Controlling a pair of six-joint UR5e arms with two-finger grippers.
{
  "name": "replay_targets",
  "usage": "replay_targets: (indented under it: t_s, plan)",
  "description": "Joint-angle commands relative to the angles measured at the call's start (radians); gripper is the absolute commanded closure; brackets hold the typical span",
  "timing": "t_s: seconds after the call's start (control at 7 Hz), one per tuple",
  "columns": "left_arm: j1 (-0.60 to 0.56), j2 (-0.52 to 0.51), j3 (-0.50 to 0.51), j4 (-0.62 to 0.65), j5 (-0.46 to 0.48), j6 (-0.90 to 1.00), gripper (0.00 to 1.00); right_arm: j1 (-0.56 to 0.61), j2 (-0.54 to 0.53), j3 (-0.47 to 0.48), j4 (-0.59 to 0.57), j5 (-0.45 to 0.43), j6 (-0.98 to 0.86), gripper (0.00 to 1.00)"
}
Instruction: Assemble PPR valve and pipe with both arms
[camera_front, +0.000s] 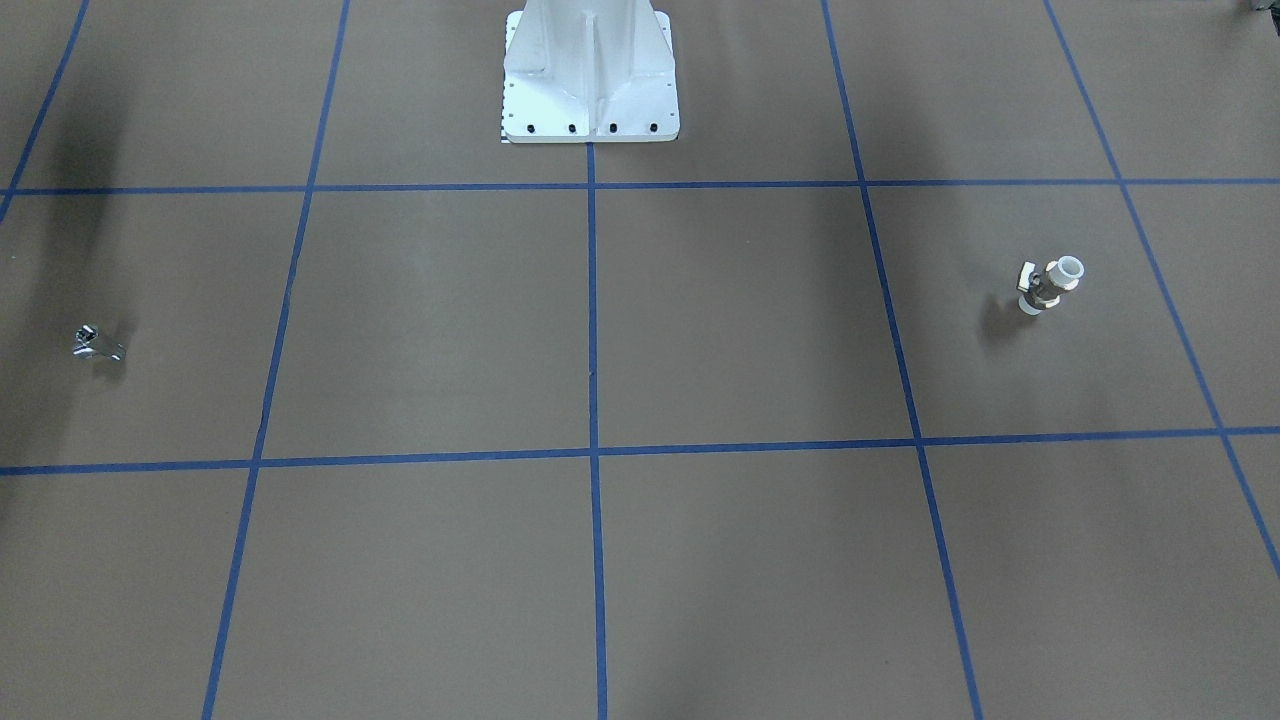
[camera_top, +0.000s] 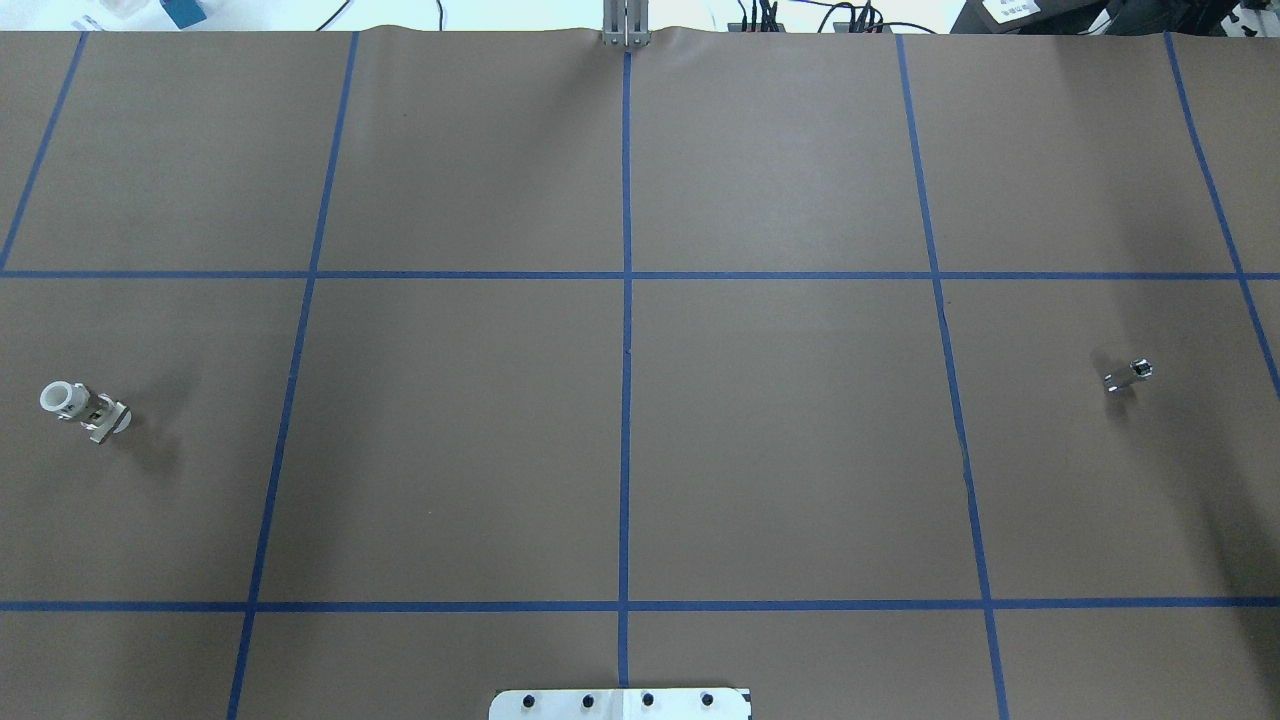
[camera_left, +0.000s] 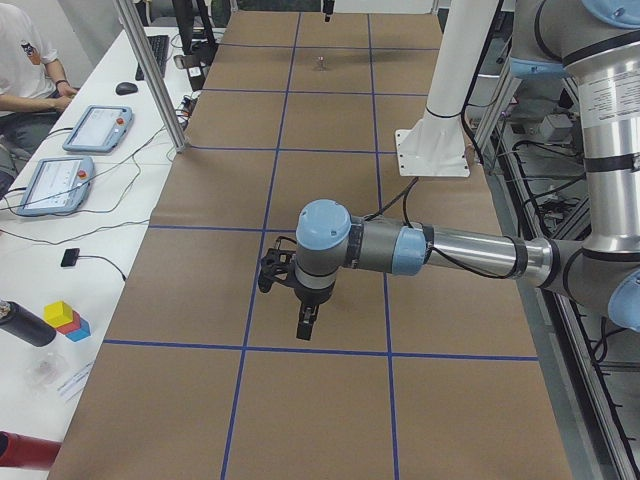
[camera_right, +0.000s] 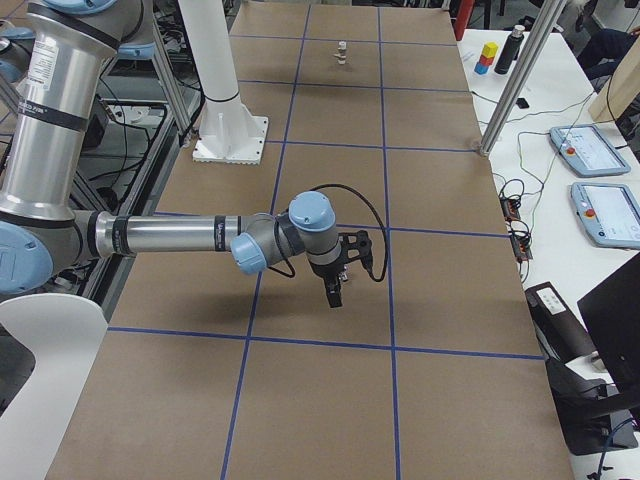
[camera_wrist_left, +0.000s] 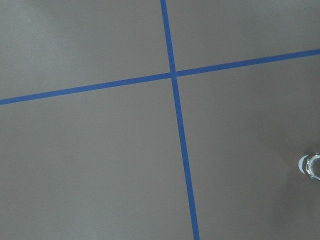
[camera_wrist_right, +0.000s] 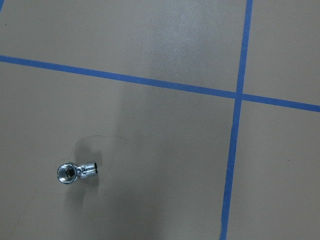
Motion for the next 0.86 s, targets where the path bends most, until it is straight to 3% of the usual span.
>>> replay_targets:
  t_s: [0.0,0.71]
  plan:
    - [0.002,-0.006,-0.011,-0.009,-0.009,-0.001,0.0,0.001,0.0,0.0,0.0,0.001,-0.002,0.0]
    - [0.008,0.001,-0.009,-0.016,-0.01,0.002,0.0,-0.003,-0.005,-0.001,-0.003,0.048,-0.006,0.0]
